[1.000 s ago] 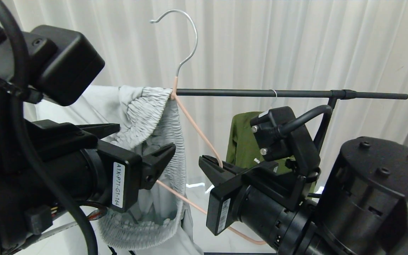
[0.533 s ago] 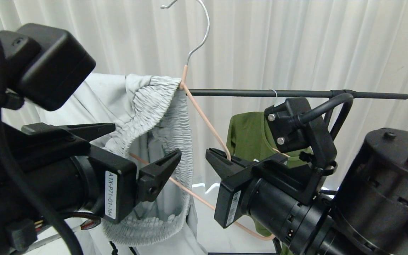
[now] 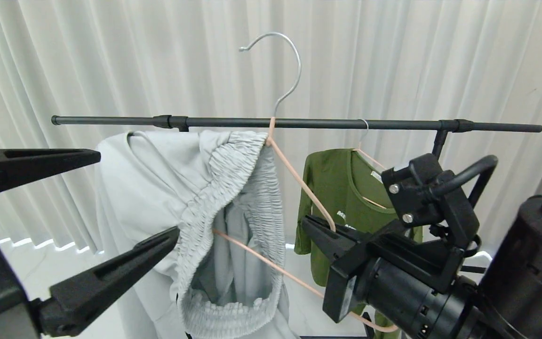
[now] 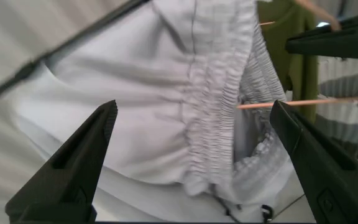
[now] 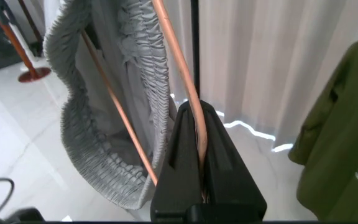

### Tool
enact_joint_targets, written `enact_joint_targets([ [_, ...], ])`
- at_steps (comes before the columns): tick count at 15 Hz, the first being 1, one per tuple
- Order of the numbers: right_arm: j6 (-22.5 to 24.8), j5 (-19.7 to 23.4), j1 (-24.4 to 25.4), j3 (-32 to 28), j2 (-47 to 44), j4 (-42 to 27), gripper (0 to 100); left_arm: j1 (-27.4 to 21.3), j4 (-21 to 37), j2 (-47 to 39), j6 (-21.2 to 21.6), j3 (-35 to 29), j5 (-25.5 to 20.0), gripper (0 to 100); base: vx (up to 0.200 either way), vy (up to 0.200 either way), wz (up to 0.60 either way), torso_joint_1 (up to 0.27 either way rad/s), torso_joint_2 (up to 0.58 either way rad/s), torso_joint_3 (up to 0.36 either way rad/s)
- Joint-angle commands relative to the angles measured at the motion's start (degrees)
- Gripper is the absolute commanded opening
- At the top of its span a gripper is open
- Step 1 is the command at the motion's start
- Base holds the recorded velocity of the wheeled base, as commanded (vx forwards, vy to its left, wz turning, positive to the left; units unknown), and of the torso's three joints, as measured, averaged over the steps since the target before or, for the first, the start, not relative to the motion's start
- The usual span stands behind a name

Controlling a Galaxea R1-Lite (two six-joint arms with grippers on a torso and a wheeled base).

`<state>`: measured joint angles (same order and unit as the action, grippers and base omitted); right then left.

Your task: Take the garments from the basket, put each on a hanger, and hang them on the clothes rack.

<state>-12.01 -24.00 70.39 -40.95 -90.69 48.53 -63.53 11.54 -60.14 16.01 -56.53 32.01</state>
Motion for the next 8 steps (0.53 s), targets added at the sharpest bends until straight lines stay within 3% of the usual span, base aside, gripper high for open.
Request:
enact_joint_targets([
  [1,0.32,-0.08,0.28,3.42,3.76,0.07,0,0.33,-0.03,2.04,0.34,-0.34,-0.81,100,0.0,0.0,0.0,0.0,0.0,0.0],
  [8,2.78,0.01,1.68,17.22,14.66,0.16,0,0.42,-0.03,0.46,-0.1,1.33,-16.46,100,0.0,0.0,0.0,0.0,0.0,0.0],
])
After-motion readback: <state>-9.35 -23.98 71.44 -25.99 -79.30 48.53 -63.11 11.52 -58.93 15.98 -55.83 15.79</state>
